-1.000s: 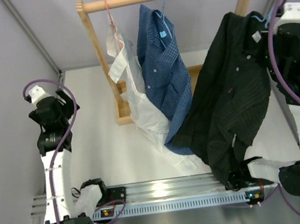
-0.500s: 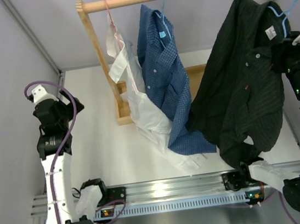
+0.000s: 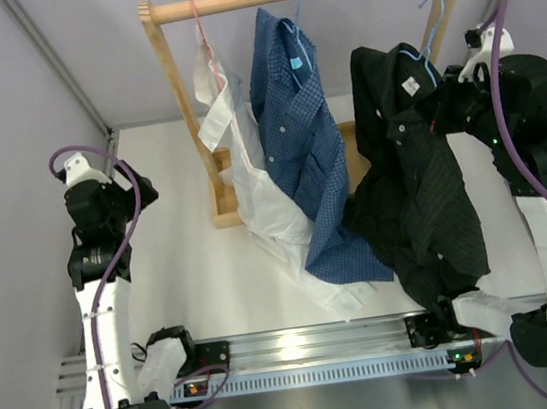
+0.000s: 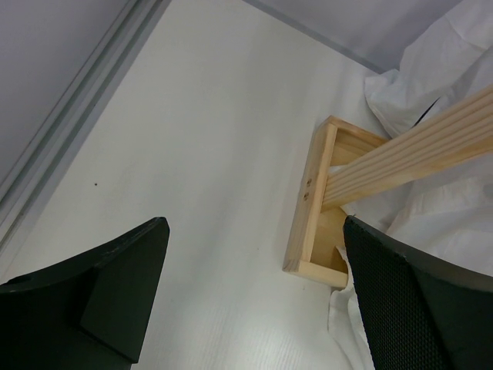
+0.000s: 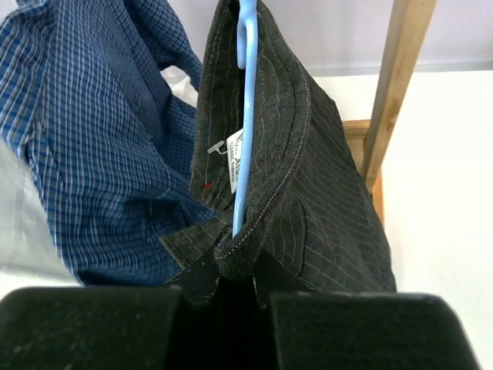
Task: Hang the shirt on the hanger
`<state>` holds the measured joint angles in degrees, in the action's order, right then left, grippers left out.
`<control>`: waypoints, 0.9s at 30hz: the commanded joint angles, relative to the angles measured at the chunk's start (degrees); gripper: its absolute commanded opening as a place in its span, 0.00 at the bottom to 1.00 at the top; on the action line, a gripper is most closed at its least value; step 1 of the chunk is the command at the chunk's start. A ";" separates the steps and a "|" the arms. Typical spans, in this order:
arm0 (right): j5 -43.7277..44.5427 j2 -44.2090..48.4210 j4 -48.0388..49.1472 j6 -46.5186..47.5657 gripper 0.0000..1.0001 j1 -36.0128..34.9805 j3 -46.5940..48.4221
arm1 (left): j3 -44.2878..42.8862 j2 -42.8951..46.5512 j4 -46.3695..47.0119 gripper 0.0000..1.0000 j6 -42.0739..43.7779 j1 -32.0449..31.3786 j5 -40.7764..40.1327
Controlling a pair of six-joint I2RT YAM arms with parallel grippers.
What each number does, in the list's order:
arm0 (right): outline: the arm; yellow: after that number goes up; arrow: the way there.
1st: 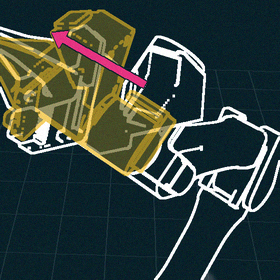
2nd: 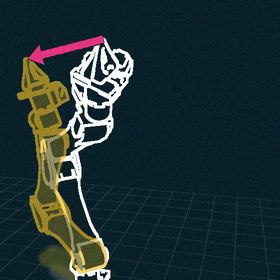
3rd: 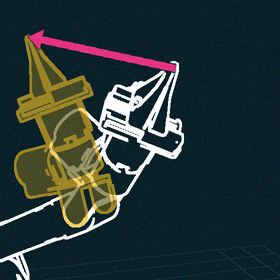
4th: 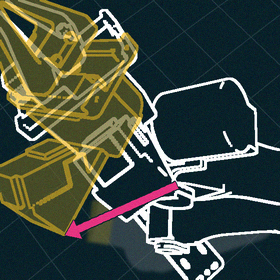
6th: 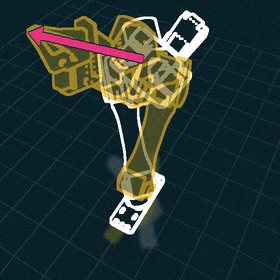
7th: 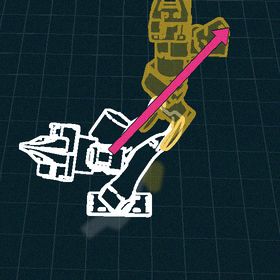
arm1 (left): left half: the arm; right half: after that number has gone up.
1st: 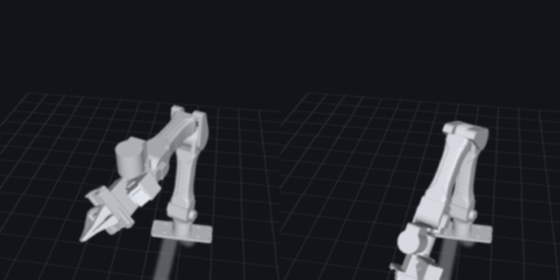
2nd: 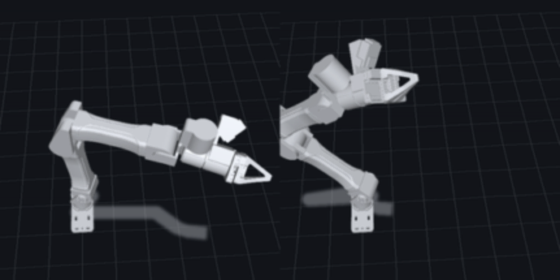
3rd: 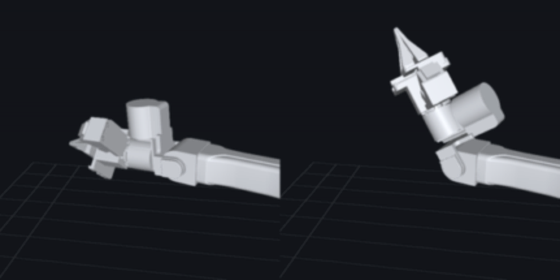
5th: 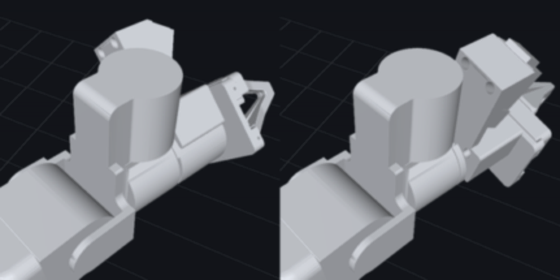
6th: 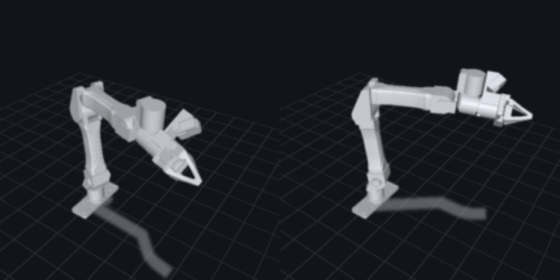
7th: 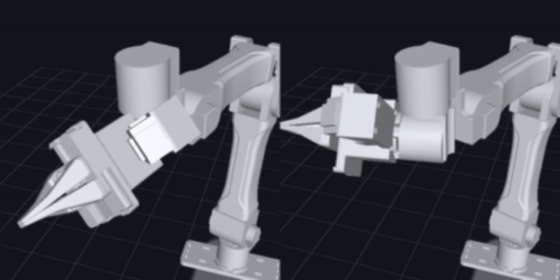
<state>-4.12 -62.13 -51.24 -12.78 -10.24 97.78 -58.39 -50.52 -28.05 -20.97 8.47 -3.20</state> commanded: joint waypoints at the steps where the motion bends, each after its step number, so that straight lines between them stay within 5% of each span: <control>1: -1.16 -2.11 7.83 -4.45 0.00 0.84 2.68 | -0.06 0.07 3.44 0.98 0.67 0.32 1.36; 17: 3.94 -16.44 1.32 3.19 0.00 0.13 24.46 | 0.12 2.27 3.53 0.98 1.46 0.32 0.30; 27: 5.26 -23.47 2.46 3.99 0.00 0.13 28.70 | 0.21 1.92 3.53 0.98 1.28 0.32 2.94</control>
<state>0.80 -85.36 -52.29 -9.93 -10.33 123.48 -58.39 -49.12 -27.99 -20.03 8.47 -1.78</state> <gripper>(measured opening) 0.031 0.982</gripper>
